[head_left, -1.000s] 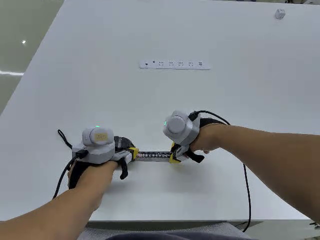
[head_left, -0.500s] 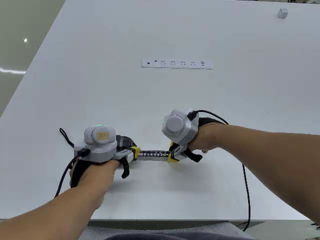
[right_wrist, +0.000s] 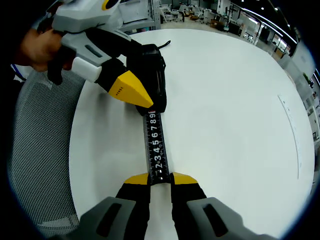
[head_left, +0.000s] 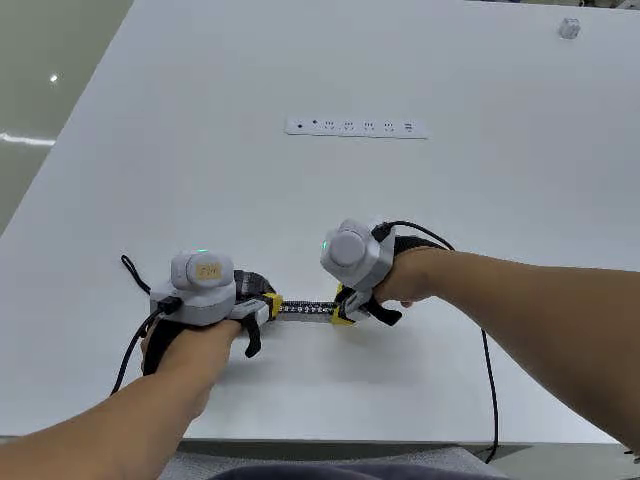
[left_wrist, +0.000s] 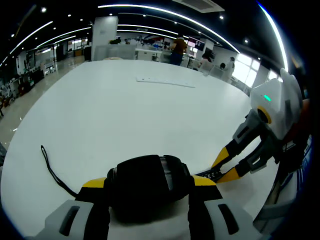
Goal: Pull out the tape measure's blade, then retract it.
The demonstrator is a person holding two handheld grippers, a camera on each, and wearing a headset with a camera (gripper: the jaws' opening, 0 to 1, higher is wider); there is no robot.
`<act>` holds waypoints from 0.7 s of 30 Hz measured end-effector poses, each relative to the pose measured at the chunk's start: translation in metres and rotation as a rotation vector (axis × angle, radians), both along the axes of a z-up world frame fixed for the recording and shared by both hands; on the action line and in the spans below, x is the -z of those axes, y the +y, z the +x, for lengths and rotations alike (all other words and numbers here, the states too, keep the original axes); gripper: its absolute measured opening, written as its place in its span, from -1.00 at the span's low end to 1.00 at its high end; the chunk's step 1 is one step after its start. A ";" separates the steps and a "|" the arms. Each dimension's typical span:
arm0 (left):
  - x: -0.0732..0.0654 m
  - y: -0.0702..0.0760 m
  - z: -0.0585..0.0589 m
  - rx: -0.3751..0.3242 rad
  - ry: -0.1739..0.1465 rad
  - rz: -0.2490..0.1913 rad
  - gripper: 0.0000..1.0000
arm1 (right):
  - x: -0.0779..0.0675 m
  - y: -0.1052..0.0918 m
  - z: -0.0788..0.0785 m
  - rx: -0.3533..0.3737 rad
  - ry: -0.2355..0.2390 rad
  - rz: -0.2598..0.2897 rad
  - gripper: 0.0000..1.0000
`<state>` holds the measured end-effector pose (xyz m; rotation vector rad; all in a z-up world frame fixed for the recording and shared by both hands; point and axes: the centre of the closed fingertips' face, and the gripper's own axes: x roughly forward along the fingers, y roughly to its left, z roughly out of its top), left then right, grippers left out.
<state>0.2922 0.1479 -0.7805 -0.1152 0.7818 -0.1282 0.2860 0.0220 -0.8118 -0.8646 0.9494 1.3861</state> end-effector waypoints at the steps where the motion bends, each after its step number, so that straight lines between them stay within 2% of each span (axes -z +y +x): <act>1: 0.000 0.000 0.000 0.000 0.000 -0.001 0.20 | 0.000 0.001 0.000 -0.001 0.000 0.000 -0.70; 21: 0.001 -0.001 0.001 0.005 -0.001 -0.008 0.20 | 0.002 0.012 -0.002 -0.009 0.001 0.012 -0.70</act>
